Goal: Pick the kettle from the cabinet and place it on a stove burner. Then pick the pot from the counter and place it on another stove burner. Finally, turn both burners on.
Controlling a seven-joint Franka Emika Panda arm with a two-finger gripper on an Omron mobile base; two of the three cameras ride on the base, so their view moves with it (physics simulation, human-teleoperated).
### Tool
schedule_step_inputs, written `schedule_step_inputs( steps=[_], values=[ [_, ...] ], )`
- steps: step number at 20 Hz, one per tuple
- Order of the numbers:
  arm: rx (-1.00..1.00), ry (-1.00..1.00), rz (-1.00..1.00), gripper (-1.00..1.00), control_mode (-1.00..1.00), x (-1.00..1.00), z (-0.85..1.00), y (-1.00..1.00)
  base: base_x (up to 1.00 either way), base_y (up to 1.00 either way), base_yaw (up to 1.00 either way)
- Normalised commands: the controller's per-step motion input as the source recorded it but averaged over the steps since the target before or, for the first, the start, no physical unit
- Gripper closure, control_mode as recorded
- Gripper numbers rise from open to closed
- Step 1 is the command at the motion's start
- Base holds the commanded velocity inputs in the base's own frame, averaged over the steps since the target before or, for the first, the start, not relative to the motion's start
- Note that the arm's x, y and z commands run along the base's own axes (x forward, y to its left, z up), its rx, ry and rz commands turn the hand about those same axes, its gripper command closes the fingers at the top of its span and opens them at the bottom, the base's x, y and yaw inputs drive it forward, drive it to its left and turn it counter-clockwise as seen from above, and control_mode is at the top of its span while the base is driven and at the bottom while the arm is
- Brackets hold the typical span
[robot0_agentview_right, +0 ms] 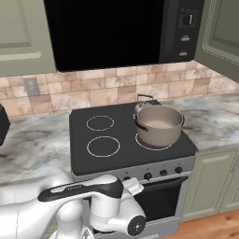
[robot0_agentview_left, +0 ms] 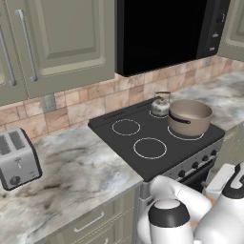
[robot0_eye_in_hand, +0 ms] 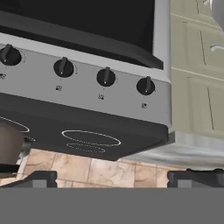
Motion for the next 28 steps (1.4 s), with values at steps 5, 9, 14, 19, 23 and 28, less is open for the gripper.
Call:
schedule_step_inputs(
  steps=[5, 9, 14, 19, 23, 28],
  values=[
    [0.0, 0.0, -0.04, -1.0, -1.0, 0.02, -0.13, 0.0, 0.0, 0.0, 0.0],
    [0.01, 0.0, -0.03, -1.0, -1.0, 0.02, -0.05, 0.0, 0.0, 0.0, 0.0],
    [0.02, 0.0, -0.04, -1.0, -1.0, 0.04, 0.0, 0.0, 0.0, 0.0, 0.0],
    [0.02, 0.0, -0.04, -1.0, -1.0, 0.03, -0.01, 0.0, 0.0, 0.0, 0.0],
    [0.02, 0.0, -0.04, -1.0, -1.0, 0.09, -0.05, 0.0, 0.0, 0.0, 0.0],
    [0.01, 0.0, -0.06, -1.0, -1.0, 0.15, -0.08, 0.0, 0.0, 0.0, 0.0]
  ],
)
